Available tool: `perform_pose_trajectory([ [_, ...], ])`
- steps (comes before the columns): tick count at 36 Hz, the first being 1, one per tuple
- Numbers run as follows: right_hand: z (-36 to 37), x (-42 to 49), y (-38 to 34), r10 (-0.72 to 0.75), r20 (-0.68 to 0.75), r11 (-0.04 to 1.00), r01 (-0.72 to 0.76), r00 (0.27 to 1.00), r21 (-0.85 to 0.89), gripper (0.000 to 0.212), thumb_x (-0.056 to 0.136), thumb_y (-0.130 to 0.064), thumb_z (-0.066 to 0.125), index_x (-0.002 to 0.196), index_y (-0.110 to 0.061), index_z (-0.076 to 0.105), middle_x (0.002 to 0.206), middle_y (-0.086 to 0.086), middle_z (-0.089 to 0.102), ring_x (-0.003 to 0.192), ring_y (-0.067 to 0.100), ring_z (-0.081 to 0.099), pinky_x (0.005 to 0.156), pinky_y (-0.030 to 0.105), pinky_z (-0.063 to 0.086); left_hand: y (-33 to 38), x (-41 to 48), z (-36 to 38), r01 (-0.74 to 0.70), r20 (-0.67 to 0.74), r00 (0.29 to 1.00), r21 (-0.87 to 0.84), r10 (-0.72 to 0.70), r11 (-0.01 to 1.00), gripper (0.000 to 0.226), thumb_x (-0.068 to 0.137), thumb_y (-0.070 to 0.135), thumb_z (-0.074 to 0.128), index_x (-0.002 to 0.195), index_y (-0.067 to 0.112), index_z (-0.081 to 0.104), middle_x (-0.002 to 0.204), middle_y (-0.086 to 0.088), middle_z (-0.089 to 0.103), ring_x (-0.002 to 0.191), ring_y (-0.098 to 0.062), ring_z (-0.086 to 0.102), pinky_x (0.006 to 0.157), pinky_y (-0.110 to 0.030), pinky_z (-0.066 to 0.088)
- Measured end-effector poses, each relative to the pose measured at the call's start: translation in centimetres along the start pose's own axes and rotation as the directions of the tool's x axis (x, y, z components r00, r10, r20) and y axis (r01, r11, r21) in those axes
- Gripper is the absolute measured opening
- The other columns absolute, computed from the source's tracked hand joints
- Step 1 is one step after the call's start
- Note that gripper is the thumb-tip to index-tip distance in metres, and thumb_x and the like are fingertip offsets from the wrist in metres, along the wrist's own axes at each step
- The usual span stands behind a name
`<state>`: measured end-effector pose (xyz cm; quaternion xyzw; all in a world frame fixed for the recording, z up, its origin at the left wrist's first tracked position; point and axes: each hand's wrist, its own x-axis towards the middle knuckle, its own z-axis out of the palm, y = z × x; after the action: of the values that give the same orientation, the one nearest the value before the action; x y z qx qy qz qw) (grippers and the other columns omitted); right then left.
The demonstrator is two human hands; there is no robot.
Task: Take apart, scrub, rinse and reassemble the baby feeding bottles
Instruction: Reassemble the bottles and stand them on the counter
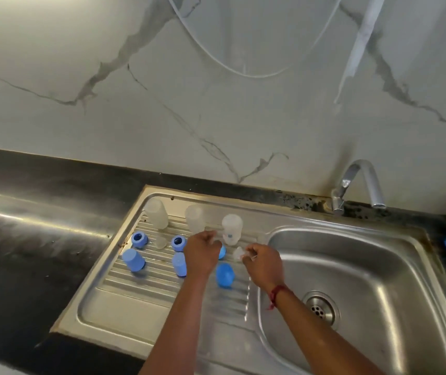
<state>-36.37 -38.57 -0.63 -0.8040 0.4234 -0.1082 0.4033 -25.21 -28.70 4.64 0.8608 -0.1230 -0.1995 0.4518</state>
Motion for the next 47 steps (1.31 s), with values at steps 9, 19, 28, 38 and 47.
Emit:
perform_pose_trajectory([
  [9, 2.6, 2.0, -0.4, 0.037, -0.035, 0.992, -0.041, 0.999, -0.119, 0.039, 0.084, -0.031, 0.071, 0.122, -0.024, 0.067, 0.12, -0.001, 0.064, 0.108, 0.016, 0.061, 0.094, 0.028, 0.048, -1.4, 4.1, 1.4, -0.143, 0.128, 0.988, 0.486, 0.092, 0.862, 0.016, 0.087, 0.017, 0.062, 0.095, 0.003, 0.066, 0.097, -0.012, 0.069, 0.094, -0.026, 0.066, 0.066, -0.026, 0.038],
  [19, 3.9, 2.4, -0.4, 0.069, -0.13, 0.997, -0.071, 0.989, -0.011, 0.014, 0.086, -0.024, 0.071, 0.099, -0.019, 0.071, 0.098, -0.008, 0.061, 0.089, 0.009, 0.059, 0.074, 0.014, 0.041, -2.7, 5.0, 2.9, -0.207, 0.159, 0.978, 0.63, 0.137, 0.749, 0.013, 0.093, 0.019, 0.061, 0.104, 0.011, 0.062, 0.104, -0.008, 0.068, 0.097, -0.023, 0.066, 0.074, -0.028, 0.048],
  [28, 1.8, 1.7, 0.5, 0.412, 0.018, 0.643, -0.304, 0.911, 0.703, 0.008, 0.085, -0.013, 0.07, 0.092, -0.009, 0.069, 0.095, 0.014, 0.073, 0.086, 0.027, 0.07, 0.069, 0.037, 0.061, -2.5, 5.0, 2.6, -0.181, 0.131, 0.983, 0.608, 0.128, 0.773, 0.017, 0.092, 0.024, 0.063, 0.102, 0.011, 0.062, 0.102, -0.008, 0.068, 0.095, -0.023, 0.066, 0.073, -0.027, 0.047],
  [38, -2.0, -1.7, 0.4, 0.424, 0.052, 0.479, -0.273, 0.904, 0.834, 0.012, 0.097, -0.022, 0.06, 0.101, -0.012, 0.066, 0.079, 0.009, 0.064, 0.069, 0.02, 0.061, 0.061, 0.032, 0.052, 0.8, 1.0, 1.1, -0.265, 0.079, 0.964, 0.291, 0.253, 0.919, 0.037, 0.085, 0.038, 0.066, 0.058, 0.014, 0.058, 0.052, 0.002, 0.051, 0.047, -0.008, 0.045, 0.046, -0.014, 0.026],
  [47, -3.4, -5.0, 2.0, 0.369, -0.142, 0.729, -0.191, 0.919, 0.657, 0.036, 0.084, -0.04, 0.076, 0.08, -0.011, 0.055, 0.075, 0.011, 0.071, 0.051, 0.015, 0.056, 0.046, 0.026, 0.044, -0.2, -3.2, 2.5, 0.541, 0.588, 0.799, -0.608, -0.129, 0.581, 0.023, 0.096, 0.016, 0.057, 0.109, -0.003, 0.064, 0.092, -0.022, 0.067, 0.071, -0.024, 0.066, 0.069, -0.037, 0.06],
])
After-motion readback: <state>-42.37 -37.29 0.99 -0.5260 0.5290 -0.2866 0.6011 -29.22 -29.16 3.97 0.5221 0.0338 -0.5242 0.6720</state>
